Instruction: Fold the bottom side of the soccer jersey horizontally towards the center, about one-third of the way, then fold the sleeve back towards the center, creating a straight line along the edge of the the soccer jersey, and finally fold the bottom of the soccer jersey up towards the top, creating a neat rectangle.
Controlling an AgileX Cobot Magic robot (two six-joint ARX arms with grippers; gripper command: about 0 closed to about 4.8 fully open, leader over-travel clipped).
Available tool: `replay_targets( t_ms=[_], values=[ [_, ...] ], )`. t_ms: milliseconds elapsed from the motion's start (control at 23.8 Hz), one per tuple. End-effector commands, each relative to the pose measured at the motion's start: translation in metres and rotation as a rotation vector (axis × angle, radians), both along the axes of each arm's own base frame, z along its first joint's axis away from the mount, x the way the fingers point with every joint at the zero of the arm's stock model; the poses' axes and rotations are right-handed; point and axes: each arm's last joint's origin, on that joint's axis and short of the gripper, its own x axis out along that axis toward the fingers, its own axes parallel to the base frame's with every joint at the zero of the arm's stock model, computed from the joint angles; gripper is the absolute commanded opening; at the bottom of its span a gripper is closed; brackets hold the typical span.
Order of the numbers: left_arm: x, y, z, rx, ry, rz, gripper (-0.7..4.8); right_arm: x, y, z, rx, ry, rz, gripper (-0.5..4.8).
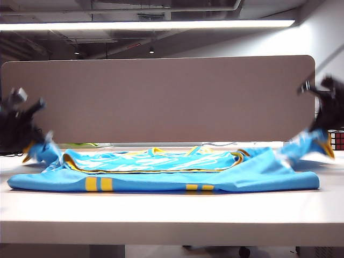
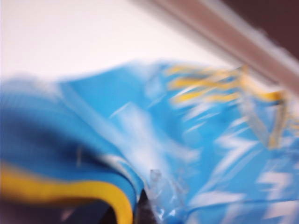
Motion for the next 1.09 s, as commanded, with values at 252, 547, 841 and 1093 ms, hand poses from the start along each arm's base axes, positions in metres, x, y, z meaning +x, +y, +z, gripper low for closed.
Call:
replay_targets(
  t_ms=[252, 547, 841, 1093],
  values=[
    [-0.031, -0.102, 0.052, 0.186, -0.097, -0.477, -0.06, -0.016, 0.105, 0.024, -0.061, -0.023, 0.346, -0.07],
    [-0.066, -0.155, 0.023, 0.53, 0.112, -0.714, -0.05, -0.045, 0.174, 0.001, -0.339, 0.136, 0.596, -0.04],
    [-0.067, -0.156, 0.023, 0.543, 0.156, -0.664, 3.86, -0.047, 0.183, -0.006, -0.356, 0.17, 0.599, 3.42],
    [-0.072, -0.148, 0.049, 0.524, 0.127, -0.585, 4.16, -0.053, 0.172, 0.016, -0.322, 0.154, 0.525, 3.46]
  ],
)
